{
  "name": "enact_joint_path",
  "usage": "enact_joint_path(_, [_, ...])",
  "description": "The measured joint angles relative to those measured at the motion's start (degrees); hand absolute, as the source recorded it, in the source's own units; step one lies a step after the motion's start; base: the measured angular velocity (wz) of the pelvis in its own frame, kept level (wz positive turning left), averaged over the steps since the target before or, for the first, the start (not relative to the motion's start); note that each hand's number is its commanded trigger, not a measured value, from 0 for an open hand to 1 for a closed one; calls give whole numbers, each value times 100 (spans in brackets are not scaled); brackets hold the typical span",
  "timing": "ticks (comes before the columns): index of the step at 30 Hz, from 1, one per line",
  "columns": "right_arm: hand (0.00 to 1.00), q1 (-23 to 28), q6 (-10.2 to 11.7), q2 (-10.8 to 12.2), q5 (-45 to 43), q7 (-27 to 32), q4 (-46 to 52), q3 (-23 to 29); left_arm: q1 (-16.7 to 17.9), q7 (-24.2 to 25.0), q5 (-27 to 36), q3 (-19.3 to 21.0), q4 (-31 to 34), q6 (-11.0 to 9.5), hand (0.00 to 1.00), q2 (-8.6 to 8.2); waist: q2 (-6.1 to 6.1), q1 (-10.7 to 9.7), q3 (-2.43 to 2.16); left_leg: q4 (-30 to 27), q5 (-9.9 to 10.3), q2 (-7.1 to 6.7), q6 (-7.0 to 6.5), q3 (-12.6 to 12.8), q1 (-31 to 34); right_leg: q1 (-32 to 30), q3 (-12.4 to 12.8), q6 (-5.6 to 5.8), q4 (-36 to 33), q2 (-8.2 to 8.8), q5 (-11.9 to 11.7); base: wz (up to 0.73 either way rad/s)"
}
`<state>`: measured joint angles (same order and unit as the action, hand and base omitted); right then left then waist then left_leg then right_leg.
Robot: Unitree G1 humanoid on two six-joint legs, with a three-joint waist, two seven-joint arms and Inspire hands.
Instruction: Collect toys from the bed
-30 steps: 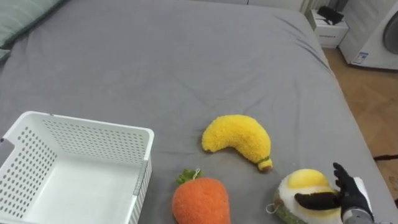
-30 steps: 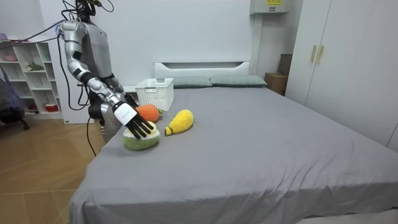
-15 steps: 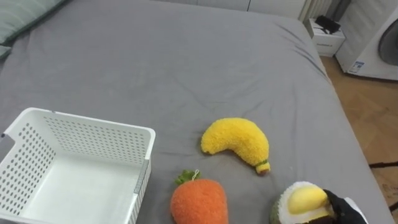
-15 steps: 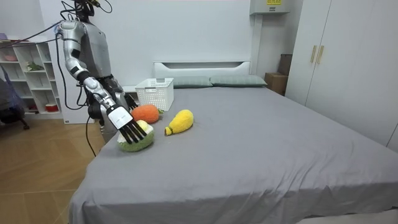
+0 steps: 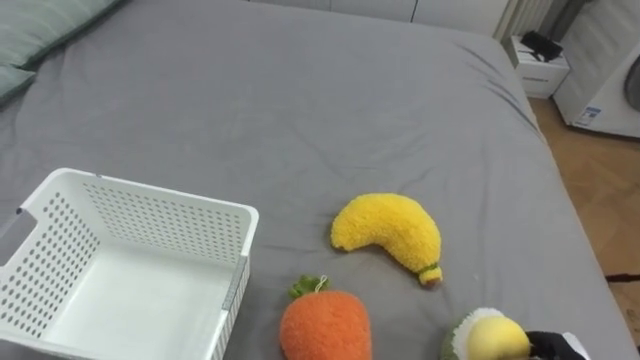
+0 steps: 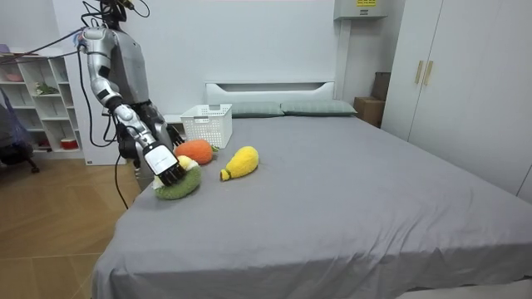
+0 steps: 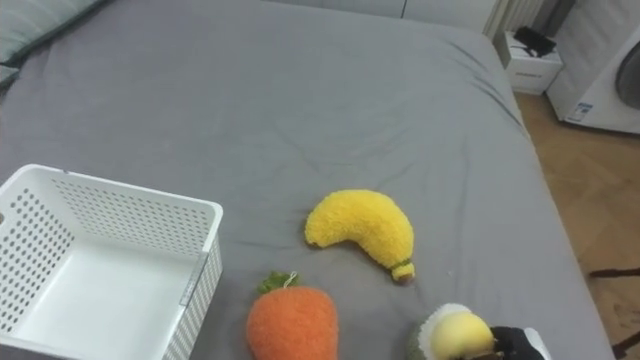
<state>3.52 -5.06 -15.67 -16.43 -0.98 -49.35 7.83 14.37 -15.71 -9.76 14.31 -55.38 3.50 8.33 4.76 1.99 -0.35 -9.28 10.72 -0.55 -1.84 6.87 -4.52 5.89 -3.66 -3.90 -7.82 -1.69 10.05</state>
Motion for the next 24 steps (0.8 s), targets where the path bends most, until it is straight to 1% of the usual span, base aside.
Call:
enact_joint_path(4, [100,16,-6,37,-10,-90,-20,-66,-4,2,-1,1,1,20,0,-8,-33,2,21,10,2,-9,-3,-6,0,0,12,4,0,1,-4,0])
enact_joint_path(6, [100,32,-2,102,-10,-118,-20,-180,-9,6,1,1,1,21,0,-8,-49,-4,32,11,5,-12,-9,-9,0,-2,13,7,1,5,-5,0])
enact_joint_path(9, [100,32,1,146,-11,-167,-19,-213,-17,10,2,2,1,20,0,-8,-58,-2,31,12,8,-17,-15,-10,1,-2,13,15,1,12,-6,0])
enact_joint_path(19, [100,27,4,161,-76,-165,-3,-207,-33,14,11,5,-4,16,0,-8,-46,-1,26,3,10,-26,-21,-17,19,-13,12,27,-2,20,-10,0])
enact_joint_path(20, [100,27,-2,161,-84,-165,39,-207,-37,16,10,5,-3,16,0,-12,-28,1,14,0,10,-26,-21,-16,30,-28,12,28,-8,20,-10,0])
enact_joint_path(21, [100,33,-32,161,-115,-169,151,-207,-38,23,10,9,2,19,0,-16,-31,1,15,-4,10,-25,-21,-14,36,-38,20,27,-13,19,-10,0])
enact_joint_path(23, [100,36,-139,161,-193,-170,547,-205,-40,23,6,9,1,26,0,-35,-55,-18,28,-8,8,-23,-22,4,39,-69,31,27,-47,18,-10,-7])
enact_joint_path(24, [100,34,-135,160,-193,-145,826,-198,-54,20,8,4,-6,28,0,-48,-76,-28,38,-10,7,-20,-23,23,42,-93,40,28,-76,16,-10,-7])
